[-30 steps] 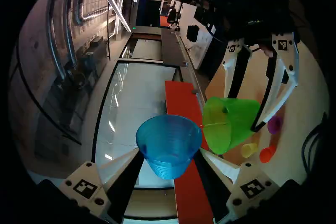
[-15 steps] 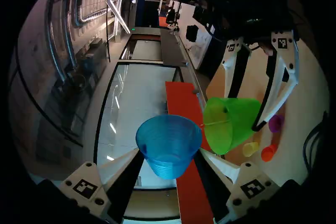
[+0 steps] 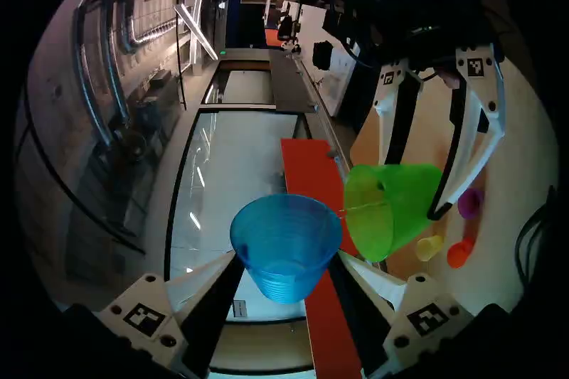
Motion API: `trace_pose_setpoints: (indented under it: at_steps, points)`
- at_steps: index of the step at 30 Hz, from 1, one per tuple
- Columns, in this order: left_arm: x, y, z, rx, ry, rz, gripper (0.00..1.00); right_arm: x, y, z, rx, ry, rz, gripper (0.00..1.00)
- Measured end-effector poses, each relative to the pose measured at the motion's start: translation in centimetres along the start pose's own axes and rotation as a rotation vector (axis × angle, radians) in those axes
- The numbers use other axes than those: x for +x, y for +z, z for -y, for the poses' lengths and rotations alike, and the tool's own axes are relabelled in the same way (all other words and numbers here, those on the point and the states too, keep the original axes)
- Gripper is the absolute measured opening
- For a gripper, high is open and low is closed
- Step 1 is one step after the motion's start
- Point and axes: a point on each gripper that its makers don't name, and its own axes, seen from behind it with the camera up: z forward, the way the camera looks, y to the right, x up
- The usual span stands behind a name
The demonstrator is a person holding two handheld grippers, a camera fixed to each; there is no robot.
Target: Pour water
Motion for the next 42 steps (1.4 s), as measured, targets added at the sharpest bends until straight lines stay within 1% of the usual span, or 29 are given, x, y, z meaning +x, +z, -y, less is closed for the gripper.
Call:
trace_pose_setpoints:
  at_steps: [20,23,32,35,42]
  points:
    - [0.1,0.2,0.1,0.008,0.027,0.001,0.81,-0.3,-0.1,-0.2,0.002,-0.002,0.0,0.81]
    - [0.1,0.3,0.1,0.007,0.023,0.0,0.81,-0.3,-0.1,-0.2,0.002,-0.003,0.002,0.81]
    - [-0.2,0.5,0.5,0.009,-0.006,-0.002,0.81,-0.2,0.0,-0.3,0.0,-0.001,0.001,0.81]
    - [-0.4,0.6,0.4,0.003,-0.033,0.0,0.8,-0.1,0.0,-0.3,0.001,0.0,0.0,0.81]
    - [-1.1,0.6,-0.2,-0.006,-0.118,0.007,0.81,-0.3,-0.1,-0.3,0.002,0.0,0.001,0.81]
